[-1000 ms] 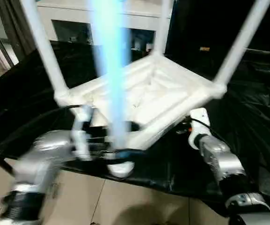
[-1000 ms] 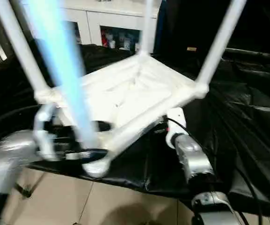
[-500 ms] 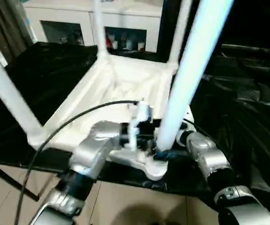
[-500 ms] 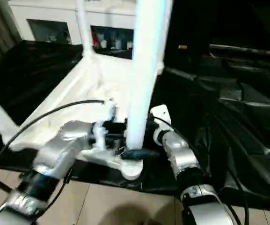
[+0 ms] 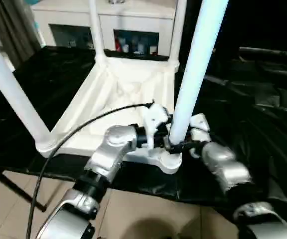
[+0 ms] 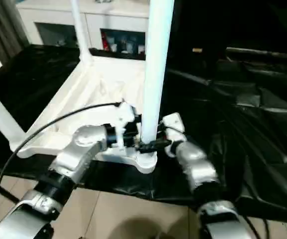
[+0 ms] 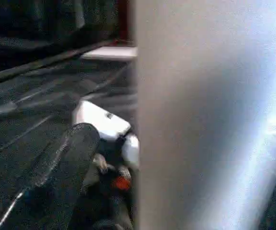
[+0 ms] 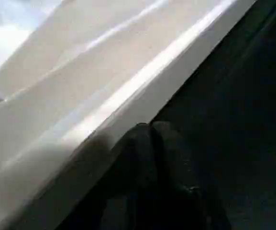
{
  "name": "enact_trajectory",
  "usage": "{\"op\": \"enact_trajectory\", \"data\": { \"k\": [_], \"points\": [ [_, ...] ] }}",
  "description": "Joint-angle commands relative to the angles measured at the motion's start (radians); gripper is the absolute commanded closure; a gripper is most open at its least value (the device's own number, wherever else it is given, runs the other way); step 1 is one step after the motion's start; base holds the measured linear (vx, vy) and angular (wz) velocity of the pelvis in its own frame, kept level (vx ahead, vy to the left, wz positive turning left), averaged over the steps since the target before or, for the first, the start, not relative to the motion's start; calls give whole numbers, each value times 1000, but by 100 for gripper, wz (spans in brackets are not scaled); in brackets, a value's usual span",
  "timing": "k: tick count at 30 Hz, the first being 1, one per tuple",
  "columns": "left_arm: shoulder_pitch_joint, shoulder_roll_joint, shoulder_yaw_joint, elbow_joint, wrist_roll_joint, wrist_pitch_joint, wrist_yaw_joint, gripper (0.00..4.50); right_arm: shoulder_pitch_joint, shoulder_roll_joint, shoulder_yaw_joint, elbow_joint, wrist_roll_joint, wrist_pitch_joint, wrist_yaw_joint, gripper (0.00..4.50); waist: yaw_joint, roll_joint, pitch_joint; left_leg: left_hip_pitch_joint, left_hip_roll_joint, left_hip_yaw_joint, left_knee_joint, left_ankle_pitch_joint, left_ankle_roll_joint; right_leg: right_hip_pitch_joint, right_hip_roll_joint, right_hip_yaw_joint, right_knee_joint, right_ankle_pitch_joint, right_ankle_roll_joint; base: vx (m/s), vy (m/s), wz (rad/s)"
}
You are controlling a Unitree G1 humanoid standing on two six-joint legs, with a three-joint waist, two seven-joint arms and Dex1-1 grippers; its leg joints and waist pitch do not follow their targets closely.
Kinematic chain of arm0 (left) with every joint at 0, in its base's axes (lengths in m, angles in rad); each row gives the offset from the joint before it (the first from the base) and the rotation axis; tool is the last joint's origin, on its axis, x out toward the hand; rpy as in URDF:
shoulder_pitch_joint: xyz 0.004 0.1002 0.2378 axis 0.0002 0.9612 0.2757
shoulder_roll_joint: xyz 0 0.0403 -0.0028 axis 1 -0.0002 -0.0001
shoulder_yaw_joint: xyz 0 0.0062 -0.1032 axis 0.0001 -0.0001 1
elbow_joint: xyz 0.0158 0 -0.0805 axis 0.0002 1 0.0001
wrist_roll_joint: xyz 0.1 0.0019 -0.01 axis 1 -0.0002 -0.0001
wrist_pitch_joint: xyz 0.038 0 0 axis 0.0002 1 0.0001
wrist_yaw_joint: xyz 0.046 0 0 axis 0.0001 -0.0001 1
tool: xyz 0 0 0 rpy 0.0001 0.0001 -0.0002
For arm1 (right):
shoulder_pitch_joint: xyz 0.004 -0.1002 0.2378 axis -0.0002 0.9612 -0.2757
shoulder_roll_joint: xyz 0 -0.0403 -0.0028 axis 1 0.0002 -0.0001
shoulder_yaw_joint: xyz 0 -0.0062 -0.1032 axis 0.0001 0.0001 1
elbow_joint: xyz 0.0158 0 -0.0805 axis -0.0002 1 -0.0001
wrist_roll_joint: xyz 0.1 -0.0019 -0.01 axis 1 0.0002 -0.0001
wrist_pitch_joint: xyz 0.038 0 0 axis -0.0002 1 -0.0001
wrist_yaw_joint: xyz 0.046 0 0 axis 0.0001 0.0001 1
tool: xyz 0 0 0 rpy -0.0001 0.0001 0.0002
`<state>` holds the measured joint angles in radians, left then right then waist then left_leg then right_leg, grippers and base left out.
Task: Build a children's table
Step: Rotate table base
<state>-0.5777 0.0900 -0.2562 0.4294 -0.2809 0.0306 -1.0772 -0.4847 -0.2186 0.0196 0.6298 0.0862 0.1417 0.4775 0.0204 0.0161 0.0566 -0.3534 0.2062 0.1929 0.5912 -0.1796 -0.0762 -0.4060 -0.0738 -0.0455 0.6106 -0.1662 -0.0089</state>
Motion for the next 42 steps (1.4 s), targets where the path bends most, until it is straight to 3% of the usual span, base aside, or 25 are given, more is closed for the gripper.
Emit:
{"op": "enact_trajectory", "data": {
  "k": [1, 3, 7, 8, 9, 11, 12, 14, 17, 18, 19, 20, 21, 22, 23, 25, 28, 30, 42],
  "points": [
    [5, 14, 17, -29, -42, 24, -54, 0, 8, -24, -23, -50, 13, 20, 17, 440, 9, -3, -67, 2, 10, -7, -62, -275, 41, 49, -42, 31, -91, -327, -210, 0, 0, 0],
    [17, 61, -1, -15, -45, 23, -120, 0, 57, -90, -27, -140, 14, 49, 80, 440, 15, -5, -66, 4, 8, -5, -62, -280, 42, 49, -40, 30, -92, -336, -198, 0, 0, 0],
    [19, 124, -22, 30, 4, -10, -182, 0, 129, -167, -15, -274, 38, 94, 181, 440, 21, 4, -66, 2, 10, -8, -66, -283, 44, 51, -37, 29, -92, -325, -176, 0, 0, 0],
    [10, 153, -36, 67, 39, -41, -205, 0, 161, -205, -1, -330, 46, 108, 231, 440, 24, 13, -67, 3, 10, -10, -66, -285, 43, 51, -38, 29, -91, -318, -177, 0, 0, 0],
    [3, 171, -45, 92, 62, -63, -220, 18, 181, -230, 9, -365, 51, 116, 262, 446, 22, 5, -66, 2, 12, -8, -67, -289, 46, 52, -36, 29, -95, -318, -171, 0, 0, 0],
    [-38, 202, -67, 182, 137, -151, -202, 29, 245, -312, 39, -484, 79, 157, 361, 450, 29, 4, -64, 2, 9, -9, -65, -288, 58, 55, -36, 30, -98, -337, -145, 0, 0, 0],
    [-62, 217, -84, 226, 178, -196, -184, 29, 277, -353, 49, -547, 97, 185, 405, 450, 30, 6, -67, 2, 11, -10, -64, -279, 57, 56, -40, 31, -93, -329, -149, 0, 0, 0],
    [-86, 227, -100, 260, 204, -220, -180, 49, 309, -398, 51, -618, 131, 233, 461, 450, 36, 8, -64, -1, 11, -10, -65, -274, 60, 57, -42, 31, -99, -357, -139, 0, 0, 0],
    [-97, 231, -107, 275, 215, -231, -184, 78, 331, -427, 51, -664, 147, 256, 496, 450, 41, 7, -65, -2, 13, -10, -63, -265, 55, 52, -50, 31, -98, -385, -153, 0, 0, 0],
    [-104, 230, -110, 286, 216, -233, -194, 82, 336, -438, 49, -677, 154, 271, 509, 450, 41, 23, -64, 0, 12, -11, -63, -269, 53, 51, -50, 31, -99, -393, -158, 0, 0, 0],
    [-131, 231, -122, 329, 236, -260, -209, 86, 355, -474, 48, -729, 171, 311, 535, 450, 40, 13, -61, 0, 8, -8, -62, -275, 56, 49, -42, 30, -108, -403, -151, 0, 0, 0],
    [-144, 229, -123, 352, 240, -263, -215, 113, 364, -488, 47, -758, 187, 341, 545, 450, 46, 11, -63, 2, 9, -9, -62, -271, 59, 52, -43, 32, -105, -404, -143, 0, 0, 0],
    [-144, 229, -123, 352, 240, -263, -215, 113, 364, -488, 47, -758, 187, 341, 545, 450, 48, 12, -64, 2, 10, -9, -61, -265, 58, 52, -45, 32, -102, -404, -143, 0, 0, 0],
    [-169, 216, -121, 400, 246, -283, -228, 120, 375, -510, 49, -798, 212, 377, 560, 450, 49, 30, -64, -1, 10, -12, -62, -260, 55, 52, -49, 30, -102, -411, -145, 0, 0, 0],
    [-178, 212, -124, 420, 251, -285, -236, 122, 378, -517, 52, -814, 223, 396, 565, 450, 48, 27, -65, 4, 9, -10, -60, -267, 56, 50, -44, 29, -107, -409, -144, 0, 0, 0],
    [-193, 204, -131, 454, 262, -289, -256, 127, 384, -527, 54, -837, 235, 423, 568, 450, 49, 23, -66, -1, 8, -11, -60, -256, 57, 54, -46, 29, -105, -398, -147, 0, 0, 0],
    [-210, 199, -143, 498, 291, -307, -251, 162, 392, -533, 56, -855, 233, 446, 572, 450, 49, 25, -68, -2, 8, -12, -58, -251, 56, 53, -48, 28, -104, -386, -156, 0, 0, 0],
    [-217, 197, -144, 517, 296, -318, -247, 163, 394, -536, 57, -863, 235, 455, 572, 450, 49, 29, -68, -3, 9, -13, -60, -249, 55, 55, -48, 28, -102, -377, -159, 0, 0, 0],
    [-244, 185, -135, 622, 333, -374, -232, 263, 398, -552, 68, -896, 240, 500, 558, 450, 50, 26, -70, -3, 11, -13, -59, -239, 57, 57, -51, 27, -101, -345, -173, 0, 0, 0]
  ]
}}
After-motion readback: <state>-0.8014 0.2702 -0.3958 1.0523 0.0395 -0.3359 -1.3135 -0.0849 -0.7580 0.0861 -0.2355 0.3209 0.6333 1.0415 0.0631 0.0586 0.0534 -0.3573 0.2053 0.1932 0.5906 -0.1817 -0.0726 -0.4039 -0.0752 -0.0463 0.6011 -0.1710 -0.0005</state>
